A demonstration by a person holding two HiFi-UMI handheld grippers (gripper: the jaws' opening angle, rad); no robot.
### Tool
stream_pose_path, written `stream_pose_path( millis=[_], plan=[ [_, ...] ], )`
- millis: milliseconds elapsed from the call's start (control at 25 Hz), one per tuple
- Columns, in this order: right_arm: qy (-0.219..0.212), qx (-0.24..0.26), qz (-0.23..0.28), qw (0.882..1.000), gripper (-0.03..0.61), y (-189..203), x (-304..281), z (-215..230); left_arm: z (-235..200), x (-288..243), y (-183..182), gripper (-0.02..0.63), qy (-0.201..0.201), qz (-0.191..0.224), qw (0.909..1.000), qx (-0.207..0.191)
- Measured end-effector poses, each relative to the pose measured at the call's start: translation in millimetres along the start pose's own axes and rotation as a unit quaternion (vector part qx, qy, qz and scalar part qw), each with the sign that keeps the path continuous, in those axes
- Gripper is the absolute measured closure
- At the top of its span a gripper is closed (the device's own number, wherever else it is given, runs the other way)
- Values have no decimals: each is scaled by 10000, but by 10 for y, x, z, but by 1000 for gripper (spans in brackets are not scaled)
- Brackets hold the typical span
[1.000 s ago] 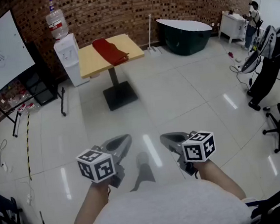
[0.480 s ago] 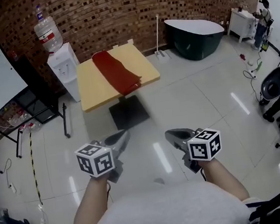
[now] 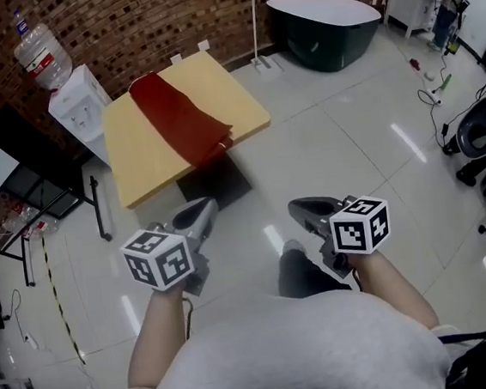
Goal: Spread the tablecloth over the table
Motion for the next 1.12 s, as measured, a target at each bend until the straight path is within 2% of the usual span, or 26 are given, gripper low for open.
stream_pose_path(
  millis=[160, 360, 480, 600, 720, 960, 1120],
  plan=[
    [-167, -24, -99, 9998, 580, -250, -276, 381, -185, -410, -257, 605, -93, -26, 9998, -177],
    [-437, -79, -239, 9987, 580, -693, -663, 1018, -504, -1050, -647, 584, -572, -199, 9966, -568],
    [-537, -168, -358, 9978, 580, -980, -881, 1473, -784, -1526, -841, 553, -793, -459, 9935, -671],
    [-600, -225, -480, 9968, 580, -1225, -1035, 1929, -1113, -2023, -865, 524, -969, -841, 9884, -815],
    [-630, -338, -585, 9957, 580, -1397, -1135, 2381, -1393, -2489, -778, 431, -1279, -1510, 9738, -1122],
    [-694, -603, -774, 9928, 580, -1522, -1388, 2996, -1755, -3136, -590, 392, -1933, -2383, 9318, -1938],
    [-751, -725, -904, 9904, 580, -1519, -1490, 3217, -1860, -3359, -481, 367, -2180, -2803, 9075, -2245]
  ],
)
Point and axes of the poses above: the fingertips, and each gripper's own axes: x backward along the fingers, z to its right, y out of its underside, the point moved 10 cm from there along x, backward along the fingers, and after that the axes turned 4 degrees about x, right-handed, at the moved point
